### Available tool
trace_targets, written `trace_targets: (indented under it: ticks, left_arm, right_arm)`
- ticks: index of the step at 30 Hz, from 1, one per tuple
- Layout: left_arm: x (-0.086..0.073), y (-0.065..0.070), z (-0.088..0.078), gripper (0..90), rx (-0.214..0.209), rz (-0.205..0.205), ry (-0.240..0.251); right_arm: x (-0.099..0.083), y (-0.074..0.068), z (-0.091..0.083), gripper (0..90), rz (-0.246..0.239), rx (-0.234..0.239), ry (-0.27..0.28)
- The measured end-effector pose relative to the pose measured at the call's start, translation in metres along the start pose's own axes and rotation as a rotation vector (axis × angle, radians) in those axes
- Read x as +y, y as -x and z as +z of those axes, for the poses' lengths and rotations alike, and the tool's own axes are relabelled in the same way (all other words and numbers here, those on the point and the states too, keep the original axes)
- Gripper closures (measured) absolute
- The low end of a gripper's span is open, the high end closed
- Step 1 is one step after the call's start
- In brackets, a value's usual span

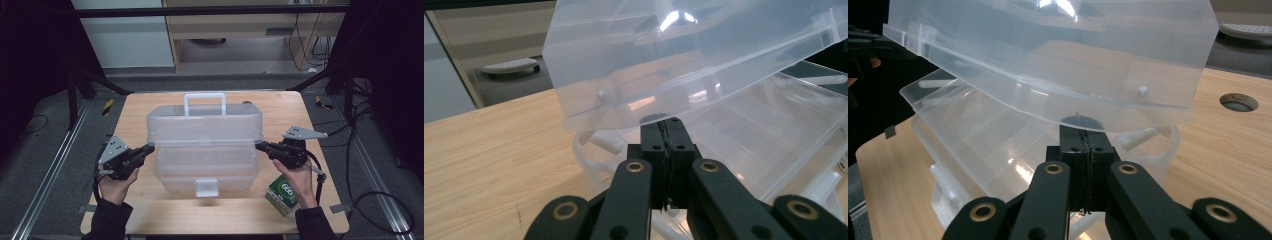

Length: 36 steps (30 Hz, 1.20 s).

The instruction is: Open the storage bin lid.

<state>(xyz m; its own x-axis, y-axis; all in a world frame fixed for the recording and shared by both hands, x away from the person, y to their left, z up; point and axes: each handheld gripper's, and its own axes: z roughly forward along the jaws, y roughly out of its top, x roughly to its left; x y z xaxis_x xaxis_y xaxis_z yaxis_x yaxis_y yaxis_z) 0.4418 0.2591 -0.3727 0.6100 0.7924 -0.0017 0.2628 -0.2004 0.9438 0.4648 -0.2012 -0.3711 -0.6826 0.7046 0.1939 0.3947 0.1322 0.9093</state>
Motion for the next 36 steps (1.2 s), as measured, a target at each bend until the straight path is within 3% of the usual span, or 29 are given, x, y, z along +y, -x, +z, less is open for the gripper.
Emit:
trace_targets:
  ticks: [5, 8, 12, 16, 22, 25, 36]
  left_arm:
    - [-0.007, -0.003, 0.002, 79.0, 0.045, 0.022, -0.034]
    - [-0.01, -0.008, 0.004, 72.2, 0.062, 0.011, -0.035]
    - [-0.009, -0.011, 0.01, 61.9, 0.07, 0.031, -0.026]
    - [-0.006, -0.012, 0.015, 57.9, 0.059, 0.05, -0.022]
    - [0.001, -0.014, 0.024, 57.7, 0.056, 0.056, -0.014]
    - [0.006, -0.011, 0.026, 57.7, 0.078, 0.069, -0.016]
    - [0.006, -0.014, 0.022, 65.7, 0.08, 0.061, -0.022]
  right_arm:
    - [-0.001, -0.001, 0.0, 89.7, -0.006, 0.0, -0.007]
    - [-0.002, -0.002, 0.001, 89.6, -0.004, 0.003, -0.012]
    - [-0.001, -0.002, 0.002, 89.7, -0.01, 0.007, -0.019]
    - [-0.001, -0.003, 0.003, 89.7, -0.011, 0.011, -0.023]
    - [0.001, -0.003, 0.003, 89.6, -0.014, 0.007, -0.027]
    - [0.001, -0.002, 0.003, 89.6, -0.013, 0.01, -0.023]
    - [0.002, -0.004, 0.003, 86.8, -0.013, 0.011, -0.026]
